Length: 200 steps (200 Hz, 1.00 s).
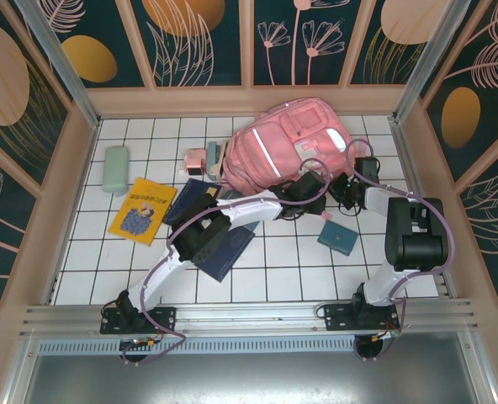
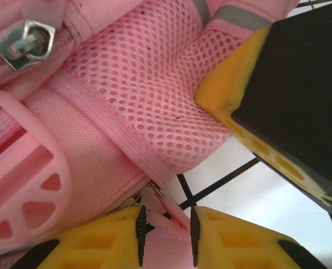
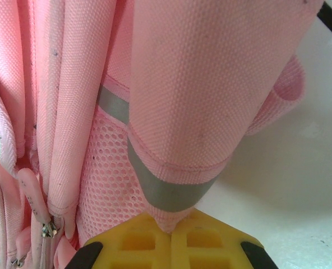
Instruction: Pack the student bag
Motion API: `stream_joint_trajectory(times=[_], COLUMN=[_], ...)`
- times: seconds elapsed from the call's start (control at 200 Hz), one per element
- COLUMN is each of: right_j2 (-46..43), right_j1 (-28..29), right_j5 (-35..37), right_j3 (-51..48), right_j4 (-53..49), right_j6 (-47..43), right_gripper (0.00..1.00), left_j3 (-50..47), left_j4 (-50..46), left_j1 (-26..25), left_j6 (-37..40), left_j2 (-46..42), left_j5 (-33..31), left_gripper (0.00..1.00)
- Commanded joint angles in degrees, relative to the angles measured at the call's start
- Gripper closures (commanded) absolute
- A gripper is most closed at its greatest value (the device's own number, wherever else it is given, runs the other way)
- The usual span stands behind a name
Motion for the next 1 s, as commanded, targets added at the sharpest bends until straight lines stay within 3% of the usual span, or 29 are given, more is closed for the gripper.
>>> stream_joint_trajectory(times=[0.0,0.34,0.705,0.756,0.866,0.996], right_j2=[-0.8,-0.74,-0.88,-0.73,-0.29,-0.17], right_j1=[1.07,1.27,1.4,1.47,1.8,2.14], right_j5=[-0.88,-0.66,0.08,-0.09,-0.06,0.12], right_j3=[-1.04,-0.53,-0.02,-0.06,0.0,0.0], right_j4=[-2.17,-2.43,-2.95,-2.87,-2.67,-2.75], right_j6=[0.82,1.0,0.95,0.95,1.08,1.09], right_gripper=[1.0,1.0,1.0,1.0,1.0,1.0], left_j3=[2.17,6.24,3.74,3.74,5.91,10.11], left_j4=[-3.7,-11.59,-14.94,-14.6,-14.57,-15.99], left_j1=[0.13,0.47,0.49,0.49,0.53,0.48], left_j6=[-1.5,-3.79,-3.36,-3.36,-3.25,-3.98], left_j2=[2.3,5.32,2.42,2.25,4.1,7.92], left_j5=[-0.93,-4.1,-5.52,-5.39,-4.05,-2.67], left_gripper=[0.72,0.77,0.81,0.8,0.66,0.68])
